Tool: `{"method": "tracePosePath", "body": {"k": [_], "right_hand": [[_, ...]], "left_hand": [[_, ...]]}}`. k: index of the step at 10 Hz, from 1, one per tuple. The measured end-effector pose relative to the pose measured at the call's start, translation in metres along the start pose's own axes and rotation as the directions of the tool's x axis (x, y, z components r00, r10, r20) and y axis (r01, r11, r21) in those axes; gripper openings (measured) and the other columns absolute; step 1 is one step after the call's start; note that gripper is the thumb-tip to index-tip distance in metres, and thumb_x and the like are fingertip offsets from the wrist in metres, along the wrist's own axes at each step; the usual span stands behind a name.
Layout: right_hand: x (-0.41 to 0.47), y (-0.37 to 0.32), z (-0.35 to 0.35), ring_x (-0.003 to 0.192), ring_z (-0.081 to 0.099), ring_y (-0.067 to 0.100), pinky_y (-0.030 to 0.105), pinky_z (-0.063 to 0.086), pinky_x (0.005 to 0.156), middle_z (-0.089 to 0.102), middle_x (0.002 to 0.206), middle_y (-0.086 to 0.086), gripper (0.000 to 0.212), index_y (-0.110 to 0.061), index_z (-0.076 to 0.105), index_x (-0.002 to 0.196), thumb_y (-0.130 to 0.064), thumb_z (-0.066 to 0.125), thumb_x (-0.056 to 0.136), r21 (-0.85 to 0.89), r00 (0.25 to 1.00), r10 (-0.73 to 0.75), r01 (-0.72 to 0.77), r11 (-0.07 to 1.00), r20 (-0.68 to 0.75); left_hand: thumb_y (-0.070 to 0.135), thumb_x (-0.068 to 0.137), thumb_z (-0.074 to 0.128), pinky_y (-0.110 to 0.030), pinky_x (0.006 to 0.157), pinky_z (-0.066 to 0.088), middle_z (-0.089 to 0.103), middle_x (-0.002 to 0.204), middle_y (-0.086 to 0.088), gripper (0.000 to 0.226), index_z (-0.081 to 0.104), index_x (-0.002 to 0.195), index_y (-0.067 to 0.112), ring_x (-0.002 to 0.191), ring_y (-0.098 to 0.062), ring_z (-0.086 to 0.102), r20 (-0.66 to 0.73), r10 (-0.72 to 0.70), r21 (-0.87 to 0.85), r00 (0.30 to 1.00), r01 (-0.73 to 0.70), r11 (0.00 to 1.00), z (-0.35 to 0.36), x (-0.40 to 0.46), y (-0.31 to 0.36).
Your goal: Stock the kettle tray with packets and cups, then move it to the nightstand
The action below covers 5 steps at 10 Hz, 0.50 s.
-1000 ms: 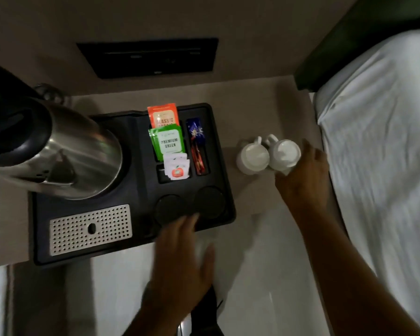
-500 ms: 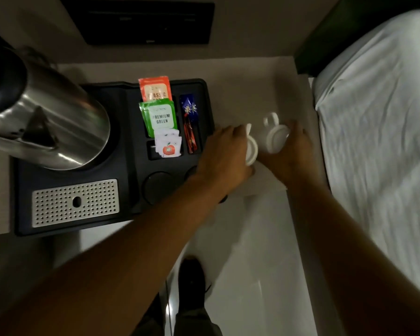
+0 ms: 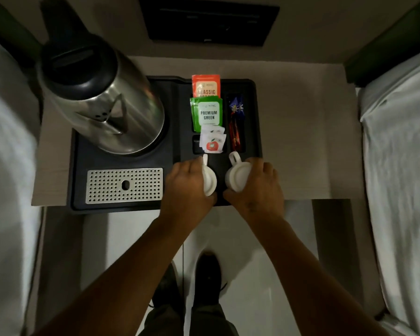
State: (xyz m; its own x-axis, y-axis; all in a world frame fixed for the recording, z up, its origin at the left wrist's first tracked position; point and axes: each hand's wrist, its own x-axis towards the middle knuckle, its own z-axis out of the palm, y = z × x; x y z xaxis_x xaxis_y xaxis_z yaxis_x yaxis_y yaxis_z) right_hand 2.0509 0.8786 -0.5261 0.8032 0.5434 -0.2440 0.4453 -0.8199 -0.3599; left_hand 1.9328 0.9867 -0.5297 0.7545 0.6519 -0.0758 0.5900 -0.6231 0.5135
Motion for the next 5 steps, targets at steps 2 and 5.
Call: {"method": "tracePosePath", "body": {"k": [2, 5], "right_hand": [[0.0, -0.013, -0.012, 0.117, 0.041, 0.03, 0.041, 0.046, 0.086, 0.044, 0.13, 0.012, 0.105, -0.015, 0.031, 0.138, -0.041, 0.088, 0.054, -0.01, 0.993, 0.043, -0.043, 0.999, 0.113], [0.003, -0.13, -0.276, 0.137, 0.03, 0.032, 0.045, 0.037, 0.107, 0.03, 0.152, 0.014, 0.105, -0.013, 0.022, 0.148, -0.059, 0.074, 0.069, 0.079, 0.98, -0.098, 0.113, 0.99, -0.175]], "left_hand": [[0.04, 0.065, 0.085, -0.045, 0.093, 0.045, 0.052, 0.129, -0.015, 0.094, 0.039, 0.138, 0.005, 0.116, -0.032, 0.047, 0.099, 0.001, 0.012, 0.995, -0.002, 1.0, -0.009, -0.001, 0.004], [0.085, 0.063, 0.049, -0.04, 0.111, 0.024, 0.025, 0.155, -0.007, 0.118, 0.012, 0.15, 0.014, 0.139, -0.026, 0.024, -0.079, 0.137, 0.094, 0.987, -0.13, 0.987, -0.246, 0.045, 0.108]]}}
